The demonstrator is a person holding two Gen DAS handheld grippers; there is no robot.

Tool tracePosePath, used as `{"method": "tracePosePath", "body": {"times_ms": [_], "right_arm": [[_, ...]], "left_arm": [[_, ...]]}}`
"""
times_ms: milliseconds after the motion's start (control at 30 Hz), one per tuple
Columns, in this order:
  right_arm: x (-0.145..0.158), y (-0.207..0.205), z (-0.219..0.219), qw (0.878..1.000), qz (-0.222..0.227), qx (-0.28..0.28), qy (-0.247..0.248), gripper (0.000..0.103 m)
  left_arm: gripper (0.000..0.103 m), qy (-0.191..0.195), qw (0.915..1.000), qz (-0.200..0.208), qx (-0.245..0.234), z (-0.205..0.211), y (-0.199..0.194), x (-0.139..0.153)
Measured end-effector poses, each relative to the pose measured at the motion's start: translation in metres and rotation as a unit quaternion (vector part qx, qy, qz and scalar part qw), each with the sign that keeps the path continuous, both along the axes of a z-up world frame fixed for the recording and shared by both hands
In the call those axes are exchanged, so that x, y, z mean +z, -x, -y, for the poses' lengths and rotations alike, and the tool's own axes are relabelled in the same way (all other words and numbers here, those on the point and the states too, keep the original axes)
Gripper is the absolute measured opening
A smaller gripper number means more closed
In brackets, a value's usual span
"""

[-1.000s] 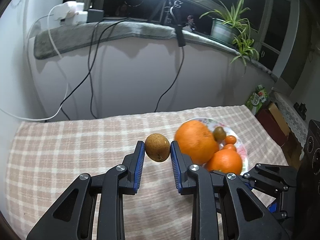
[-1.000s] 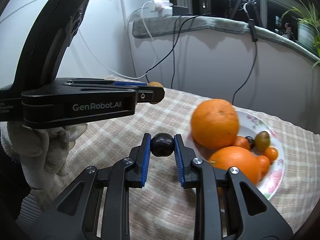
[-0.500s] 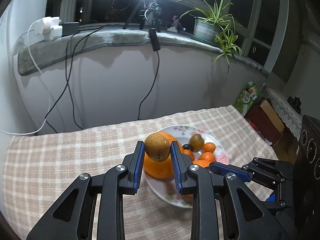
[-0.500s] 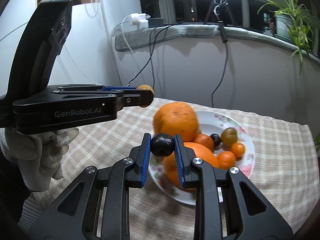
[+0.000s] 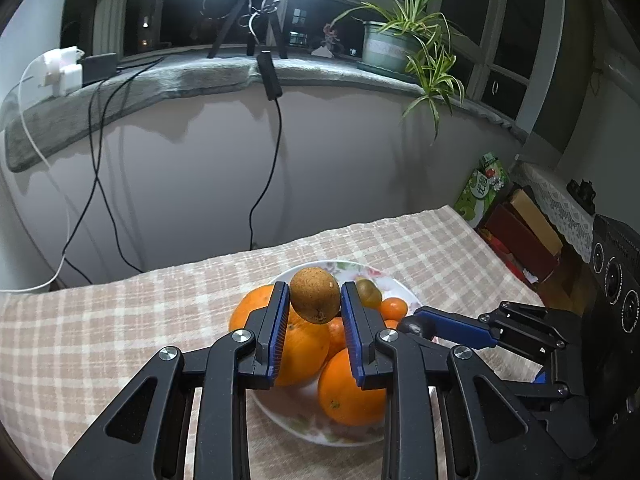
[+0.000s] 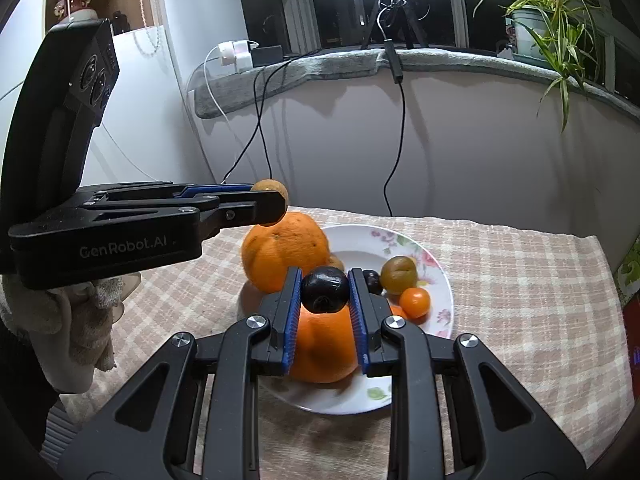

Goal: Organize fruits
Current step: 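Carry the small kiwi and dark plum in both tools over the plate, then open the left tool over the plate while the right tool releases the plum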

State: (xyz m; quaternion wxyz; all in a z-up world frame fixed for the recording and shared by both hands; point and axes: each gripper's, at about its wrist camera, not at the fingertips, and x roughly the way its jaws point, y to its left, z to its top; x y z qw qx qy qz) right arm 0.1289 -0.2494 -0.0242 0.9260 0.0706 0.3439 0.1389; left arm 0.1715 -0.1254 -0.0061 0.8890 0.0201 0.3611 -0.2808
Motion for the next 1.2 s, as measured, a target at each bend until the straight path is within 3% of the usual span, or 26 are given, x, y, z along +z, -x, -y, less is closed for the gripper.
{"method": "tracePosePath", "body": {"times_ms": [1067,1133,1200], "right_arm": [[-0.014,-0.016,0.013,0.999,-0.028,-0.012,-0.014,0.025],[-0.014,-0.016,0.013,0.999,-0.031,-0.011,-0.017,0.026],[-0.014,-0.015,0.013,0.999,-0.03,-0.012,-0.016,0.035]], "left_arm": [[0.026,-0.008,0.9997,-0.019,-0.01,0.019,-0.013,-0.009],[0.033,-0.008,0.9998,-0.017,-0.009,0.019,-0.012,-0.009],[0.036,-0.007,0.9998,-0.017,-0.009,0.019,-0.012,-0.008]]}}
